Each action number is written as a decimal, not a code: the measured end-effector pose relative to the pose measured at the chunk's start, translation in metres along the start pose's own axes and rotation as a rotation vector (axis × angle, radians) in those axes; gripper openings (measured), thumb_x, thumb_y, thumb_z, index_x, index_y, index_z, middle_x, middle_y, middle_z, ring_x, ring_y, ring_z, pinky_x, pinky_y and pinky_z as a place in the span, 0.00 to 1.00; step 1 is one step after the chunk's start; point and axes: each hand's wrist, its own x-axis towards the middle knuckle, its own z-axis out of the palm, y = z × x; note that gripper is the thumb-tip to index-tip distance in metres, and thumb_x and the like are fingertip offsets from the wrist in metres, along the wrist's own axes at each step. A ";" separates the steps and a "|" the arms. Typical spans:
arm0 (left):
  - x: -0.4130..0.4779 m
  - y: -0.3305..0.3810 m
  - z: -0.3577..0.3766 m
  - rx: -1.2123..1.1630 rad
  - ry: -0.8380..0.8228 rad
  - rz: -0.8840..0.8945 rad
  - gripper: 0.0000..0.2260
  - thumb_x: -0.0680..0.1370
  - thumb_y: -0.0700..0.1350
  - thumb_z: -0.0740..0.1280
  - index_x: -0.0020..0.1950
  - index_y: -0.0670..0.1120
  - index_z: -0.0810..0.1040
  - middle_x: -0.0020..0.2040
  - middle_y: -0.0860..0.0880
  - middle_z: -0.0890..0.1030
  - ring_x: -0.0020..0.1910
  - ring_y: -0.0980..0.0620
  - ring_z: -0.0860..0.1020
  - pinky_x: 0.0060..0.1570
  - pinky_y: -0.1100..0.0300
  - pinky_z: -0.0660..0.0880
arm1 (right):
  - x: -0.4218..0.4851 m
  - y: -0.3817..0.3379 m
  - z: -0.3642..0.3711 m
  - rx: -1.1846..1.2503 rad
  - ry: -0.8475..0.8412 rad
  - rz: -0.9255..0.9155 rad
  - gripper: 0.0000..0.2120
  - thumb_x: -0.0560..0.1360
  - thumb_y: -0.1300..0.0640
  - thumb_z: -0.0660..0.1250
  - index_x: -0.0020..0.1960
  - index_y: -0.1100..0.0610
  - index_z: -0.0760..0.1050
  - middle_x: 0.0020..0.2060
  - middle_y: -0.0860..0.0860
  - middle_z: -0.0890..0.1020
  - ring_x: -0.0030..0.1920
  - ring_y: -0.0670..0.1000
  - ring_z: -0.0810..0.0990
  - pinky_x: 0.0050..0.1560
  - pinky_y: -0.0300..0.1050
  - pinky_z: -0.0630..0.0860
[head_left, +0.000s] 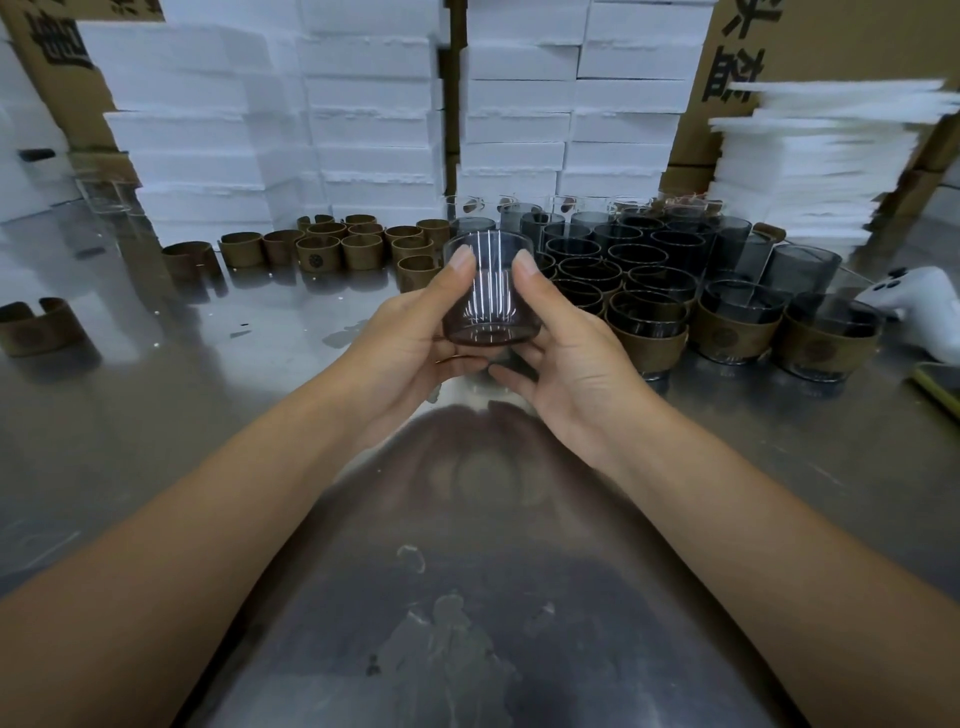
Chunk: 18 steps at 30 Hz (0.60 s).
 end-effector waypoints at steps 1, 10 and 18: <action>0.000 0.001 -0.001 -0.010 -0.018 0.001 0.21 0.69 0.64 0.63 0.51 0.51 0.83 0.53 0.44 0.84 0.52 0.47 0.81 0.60 0.51 0.73 | 0.000 0.000 0.000 -0.004 0.001 0.002 0.17 0.66 0.41 0.68 0.49 0.50 0.82 0.47 0.50 0.86 0.46 0.46 0.83 0.54 0.44 0.78; 0.004 0.001 -0.009 -0.107 -0.151 -0.031 0.20 0.75 0.62 0.57 0.57 0.55 0.81 0.58 0.46 0.82 0.59 0.47 0.79 0.67 0.49 0.69 | 0.000 -0.001 0.001 -0.004 -0.014 -0.021 0.29 0.61 0.37 0.66 0.58 0.49 0.79 0.55 0.52 0.84 0.56 0.52 0.81 0.65 0.54 0.72; 0.002 0.005 -0.007 0.147 -0.003 -0.002 0.20 0.69 0.69 0.61 0.45 0.58 0.85 0.47 0.51 0.85 0.46 0.56 0.83 0.40 0.66 0.77 | -0.003 0.004 0.002 -0.170 0.016 -0.107 0.19 0.67 0.35 0.62 0.42 0.48 0.82 0.43 0.45 0.86 0.45 0.41 0.83 0.43 0.33 0.76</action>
